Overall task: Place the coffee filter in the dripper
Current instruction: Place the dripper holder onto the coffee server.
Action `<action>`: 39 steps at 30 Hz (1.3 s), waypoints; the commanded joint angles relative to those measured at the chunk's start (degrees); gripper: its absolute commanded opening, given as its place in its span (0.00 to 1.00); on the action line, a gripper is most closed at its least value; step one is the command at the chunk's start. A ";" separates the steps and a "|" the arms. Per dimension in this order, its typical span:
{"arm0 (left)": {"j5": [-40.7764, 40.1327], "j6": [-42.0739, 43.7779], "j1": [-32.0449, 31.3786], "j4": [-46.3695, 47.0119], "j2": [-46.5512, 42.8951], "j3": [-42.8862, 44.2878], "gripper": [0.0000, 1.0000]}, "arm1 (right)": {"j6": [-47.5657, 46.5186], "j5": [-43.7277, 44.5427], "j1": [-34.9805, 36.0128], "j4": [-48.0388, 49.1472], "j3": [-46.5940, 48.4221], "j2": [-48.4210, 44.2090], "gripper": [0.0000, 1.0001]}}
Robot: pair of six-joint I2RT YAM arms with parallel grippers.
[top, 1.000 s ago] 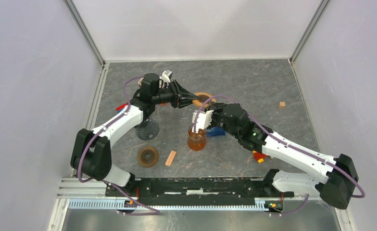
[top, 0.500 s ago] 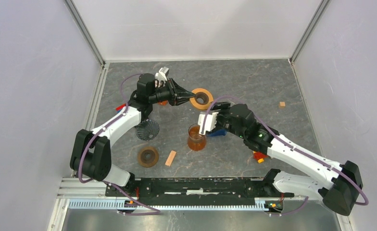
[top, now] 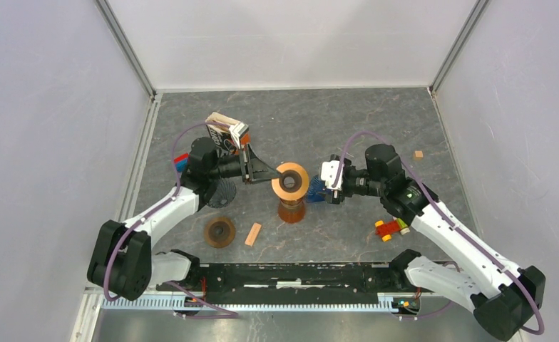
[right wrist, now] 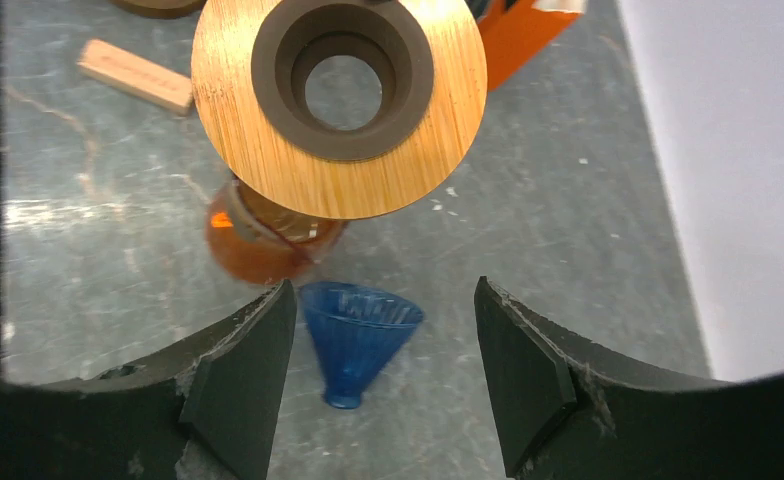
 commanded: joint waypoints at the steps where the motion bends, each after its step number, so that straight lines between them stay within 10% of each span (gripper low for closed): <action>1: 2.31 2.04 -0.49 8.63 -2.29 -4.06 0.02 | 2.48 -8.69 -0.55 -3.19 -0.20 0.84 0.73; 12: -0.27 4.27 -1.46 10.27 0.35 -5.61 0.02 | 6.94 -12.54 -0.73 2.87 -3.20 6.34 0.86; 39: -3.85 12.49 -1.69 2.71 5.80 -6.03 0.02 | 13.76 -9.55 -0.43 10.83 -2.18 13.16 0.81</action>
